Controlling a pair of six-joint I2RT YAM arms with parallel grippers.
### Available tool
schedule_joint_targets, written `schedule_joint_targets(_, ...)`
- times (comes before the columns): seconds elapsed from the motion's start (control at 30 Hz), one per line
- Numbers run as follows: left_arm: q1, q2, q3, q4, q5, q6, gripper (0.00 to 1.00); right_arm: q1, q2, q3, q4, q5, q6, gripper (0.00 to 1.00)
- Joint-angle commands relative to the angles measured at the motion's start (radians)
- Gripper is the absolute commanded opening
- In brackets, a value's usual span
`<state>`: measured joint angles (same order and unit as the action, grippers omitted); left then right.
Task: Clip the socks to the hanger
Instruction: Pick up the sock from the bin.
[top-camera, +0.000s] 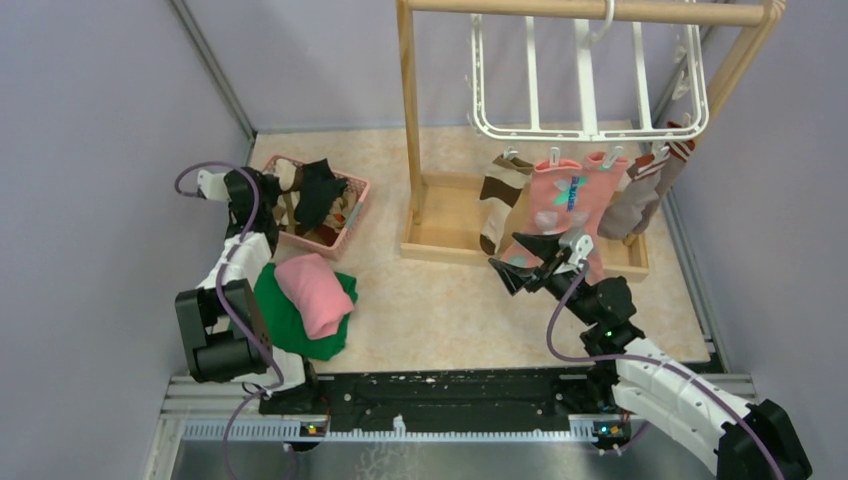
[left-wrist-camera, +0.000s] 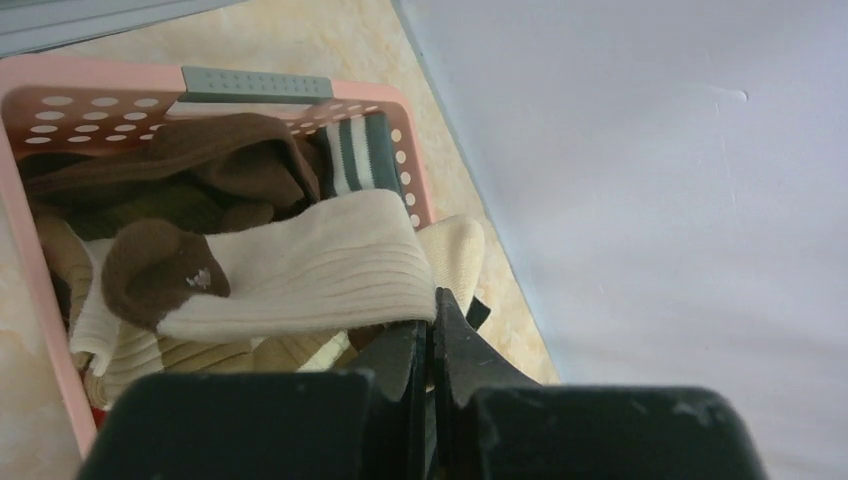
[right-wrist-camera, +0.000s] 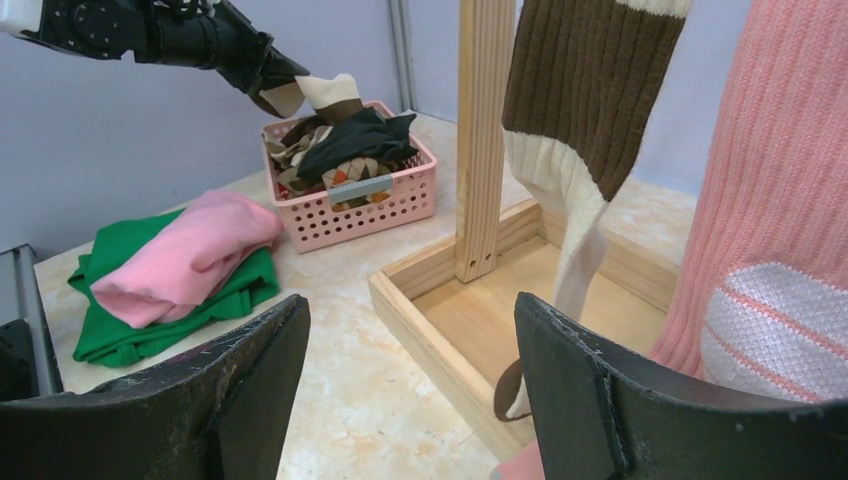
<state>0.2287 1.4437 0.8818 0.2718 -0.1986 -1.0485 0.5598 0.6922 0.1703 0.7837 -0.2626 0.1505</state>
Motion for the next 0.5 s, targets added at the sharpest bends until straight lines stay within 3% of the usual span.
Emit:
schedule_joint_targets(0.0,0.006,-0.050,-0.023,0.092,0.048,0.031,0.00,-0.007,-0.019,0.000,0.029,0.003,0.002,0.74)
schedule_joint_targets(0.2,0.005,-0.164,-0.068,0.254,0.169,0.213,0.00,-0.008,-0.017,0.000,0.031,0.000,0.001,0.75)
schedule_joint_targets(0.47,0.003,-0.345,-0.209,0.482,0.565,0.398,0.00,-0.008,-0.008,0.003,0.037,-0.012,0.001,0.75)
